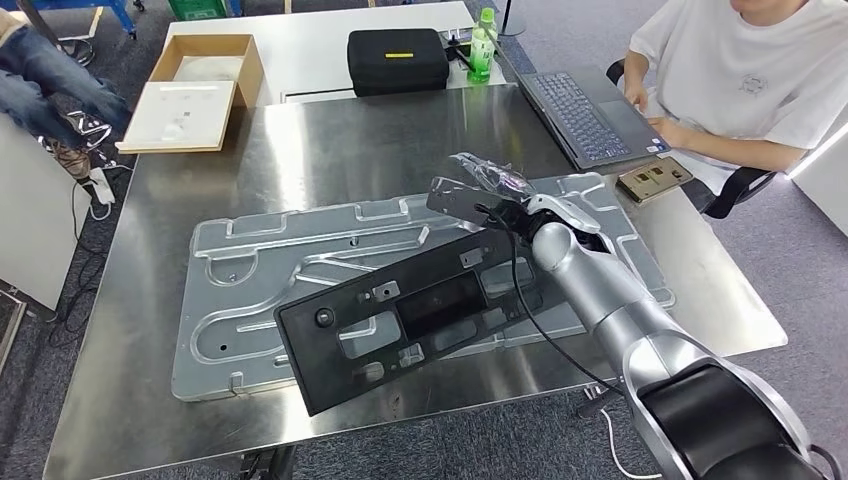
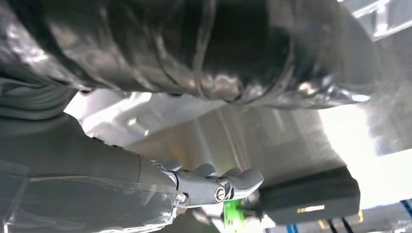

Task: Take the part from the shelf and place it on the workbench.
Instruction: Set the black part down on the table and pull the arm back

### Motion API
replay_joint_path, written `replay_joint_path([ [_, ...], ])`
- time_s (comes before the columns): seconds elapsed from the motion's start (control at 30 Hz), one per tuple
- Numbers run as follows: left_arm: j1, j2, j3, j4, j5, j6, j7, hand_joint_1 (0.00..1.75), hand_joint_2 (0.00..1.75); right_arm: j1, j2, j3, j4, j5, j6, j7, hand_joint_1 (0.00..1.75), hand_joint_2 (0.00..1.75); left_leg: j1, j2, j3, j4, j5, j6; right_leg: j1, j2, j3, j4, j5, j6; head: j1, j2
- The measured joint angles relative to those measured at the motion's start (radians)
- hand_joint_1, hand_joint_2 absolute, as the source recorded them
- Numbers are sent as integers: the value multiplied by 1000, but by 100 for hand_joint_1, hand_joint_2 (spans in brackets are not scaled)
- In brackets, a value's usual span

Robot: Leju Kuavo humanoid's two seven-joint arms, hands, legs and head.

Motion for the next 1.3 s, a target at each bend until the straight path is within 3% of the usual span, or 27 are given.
replay_joint_path([
  [0.03, 1, 0, 0, 0, 0, 0, 0, 0, 0, 0, -1, 0, 6, -14, 2, -3, 0, 0, 0, 0, 0, 0, 0, 0, -1, 0, -14, 25, 1, 1, 0, 0],
  [0.07, 1, 0, 0, 0, 0, 0, 0, 0, 0, 1, -2, 1, 10, -26, 1, -4, 0, 0, 0, -1, 1, 0, 0, 0, -2, 0, -11, 14, 19, 0, 0, 0],
  [0.13, 1, 0, -1, 0, 0, 0, 0, 0, 0, -2, -4, 3, 15, -42, -8, -5, 0, 0, 0, -3, 5, 0, -2, -2, -2, 0, 44, -105, 90, -6, 0, 0],
  [0.2, 1, 0, -1, 0, 0, 0, 2, 0, 0, -6, -4, 4, 15, -56, -29, -9, 0, 0, -3, -2, 5, 1, -3, -9, 3, 0, 100, -224, 133, -14, 0, 0],
  [0.27, 3, 1, -2, 0, 1, 1, 4, 0, 0, -8, -4, 4, 15, -64, -49, -15, 0, 0, -5, -2, 2, 0, -2, -19, 10, 2, 112, -257, 135, -20, 0, 0],
  [0.37, 9, 2, -2, 0, 2, 2, 8, 0, 0, -8, -4, 5, 15, -69, -63, -19, 0, 0, -4, -1, -4, 12, -14, -34, 5, 2, 115, -269, 143, -37, 0, 0],
  [0.43, 13, 4, -2, 0, 2, 3, 11, 0, 0, -8, -3, 5, 14, -71, -66, -20, 0, 0, -2, -1, -40, 93, -65, -41, 3, 1, 117, -276, 147, -49, -1, 0],
  [0.5, 15, 6, -2, 0, 2, 4, 11, 0, 0, -3, -2, 5, 14, -72, -78, -22, 0, 0, -2, -1, -102, 227, -125, -47, 5, 1, 117, -275, 147, -54, -1, 0],
  [0.53, 16, 6, -2, 0, 2, 4, 10, 0, 0, 2, -2, 5, 13, -73, -88, -24, 0, 0, -2, -1, -125, 275, -137, -49, 6, 1, 117, -274, 146, -55, -1, 0],
  [0.57, 16, 6, -2, 0, 3, 4, 9, 0, 0, 7, -2, 5, 9, -75, -106, -27, 0, 0, -2, 0, -133, 290, -131, -51, 6, 0, 117, -272, 144, -55, -1, 0],
  [0.6, 16, 6, -2, 0, 3, 5, 7, 0, 0, 13, -2, 5, 2, -76, -129, -33, 0, 0, -1, 0, -121, 263, -106, -52, 6, 0, 118, -270, 142, -55, -1, 0],
  [0.67, 14, 6, -2, 0, 3, 7, 4, 0, 0, 28, -1, 2, -28, -78, -194, -52, 0, 0, 2, 0, -59, 134, -37, -52, 3, 1, 119, -261, 134, -49, -1, 0],
  [0.73, 10, 5, -3, 0, 3, 10, 3, 0, 0, 49, 1, -8, -76, -76, -274, -80, 0, 0, 1, -1, -12, 34, -10, -47, 5, 3, 115, -250, 128, -40, -1, 0],
  [0.83, 7, 2, -6, 0, 1, 13, 4, 0, 0, 105, 2, -26, -174, -28, -403, -135, 0, 0, -3, -4, -1, 13, -11, -29, 7, 3, 112, -250, 127, -26, -1, 0],
  [0.9, 6, -1, -8, 0, -2, 14, 5, 0, 0, 148, 0, -34, -258, 50, -502, -173, 0, 0, 0, -3, 3, 5, -7, -15, 5, 3, 103, -225, 106, -17, -1, 0],
  [1.0, 1, -6, -13, 0, -6, 16, 9, 0, 0, 204, -4, -42, -376, 155, -603, -205, 0, 0, 2, 0, 7, 0, -6, -3, 1, 2, 31, -64, 21, -4, -1, 0],
  [1.03, 1, -8, -14, 0, -7, 16, 10, 0, 0, 223, -6, -43, -406, 172, -614, -207, 0, 0, 2, 1, 7, 0, -6, -3, -1, 2, 4, -10, 2, -2, -1, 0],
  [1.07, 1, -10, -15, 0, -8, 16, 11, 0, 0, 240, -8, -43, -432, 182, -619, -208, 0, 0, 2, 1, 7, 0, -6, -2, -2, 2, -9, 15, 1, -2, -1, 0],
  [1.1, 1, -11, -15, 0, -8, 16, 12, 0, 0, 253, -9, -43, -455, 187, -620, -208, 0, 0, 2, 0, 7, 0, -7, -2, -3, 1, -4, 4, 19, -2, -1, 0],
  [1.13, 1, -12, -15, 0, -8, 16, 13, 0, 0, 261, -10, -43, -473, 191, -620, -208, 0, 0, 2, 0, 8, 1, -7, -2, -4, 1, 19, -44, 50, -4, -1, 0],
  [1.2, 1, -15, -16, 0, -8, 16, 15, 0, 0, 267, -12, -45, -505, 216, -633, -212, 0, 0, 0, -3, 8, 1, -7, -7, -2, 7, 88, -181, 108, -10, -1, 0],
  [1.23, 1, -16, -16, 0, -9, 16, 17, 0, 0, 268, -14, -45, -520, 241, -646, -215, 0, 0, 0, -4, 7, 1, -6, -12, 0, 9, 110, -228, 122, -14, -1, 0],
  [1.3, 2, -16, -16, 0, -10, 17, 20, 0, 0, 279, -17, -45, -553, 314, -675, -220, 0, 0, -2, -7, 4, -1, -4, -24, 7, 11, 121, -255, 126, -20, -1, 0],
])
